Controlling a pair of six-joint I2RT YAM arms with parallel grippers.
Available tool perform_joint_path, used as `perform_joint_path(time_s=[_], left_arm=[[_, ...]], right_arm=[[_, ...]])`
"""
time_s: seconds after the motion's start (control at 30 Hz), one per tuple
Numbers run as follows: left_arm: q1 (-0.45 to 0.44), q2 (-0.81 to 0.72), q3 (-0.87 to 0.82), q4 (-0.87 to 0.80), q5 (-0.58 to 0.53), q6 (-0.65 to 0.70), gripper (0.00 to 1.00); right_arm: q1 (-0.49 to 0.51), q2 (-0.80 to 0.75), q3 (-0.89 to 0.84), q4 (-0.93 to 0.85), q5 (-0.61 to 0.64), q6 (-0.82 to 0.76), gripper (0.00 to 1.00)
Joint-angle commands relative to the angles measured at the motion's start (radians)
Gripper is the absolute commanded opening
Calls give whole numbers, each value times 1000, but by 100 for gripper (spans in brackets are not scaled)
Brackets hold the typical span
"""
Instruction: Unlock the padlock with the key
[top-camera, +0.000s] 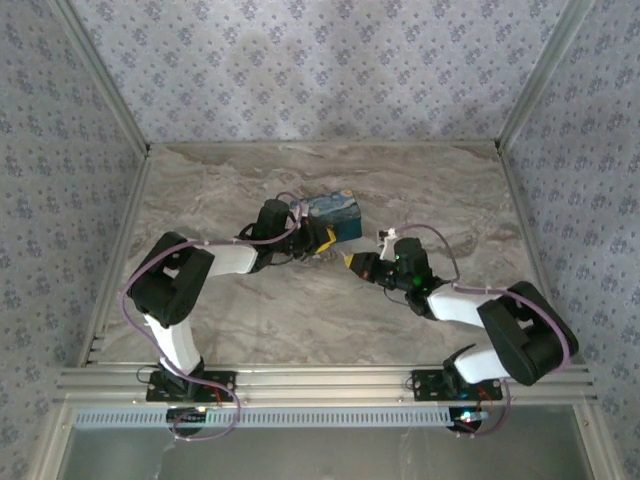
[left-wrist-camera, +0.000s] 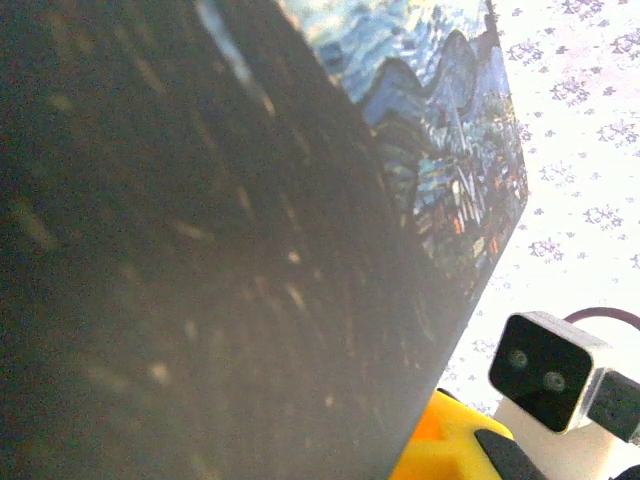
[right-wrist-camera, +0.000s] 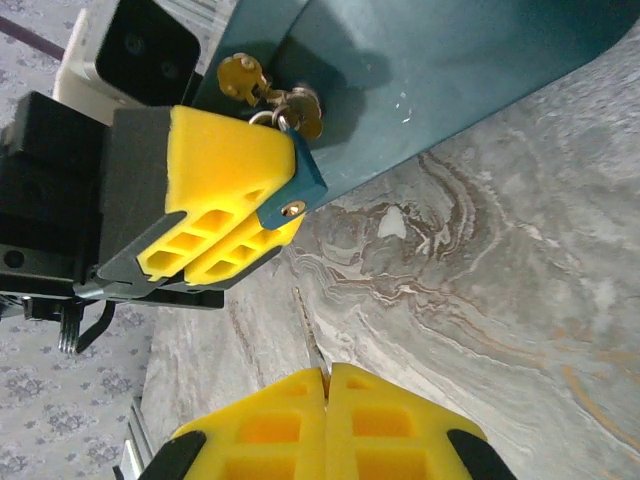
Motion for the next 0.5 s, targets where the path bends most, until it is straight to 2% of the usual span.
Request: perform_joint_path(time_s=[0.0,0.47], left_arm=[[1,14,-7,87,33,-19,0],[4,16,-49,170,41,-50,0]], right_arm=[[14,54,2,169,40,76,0],[33,261,0,464,55,271,0]])
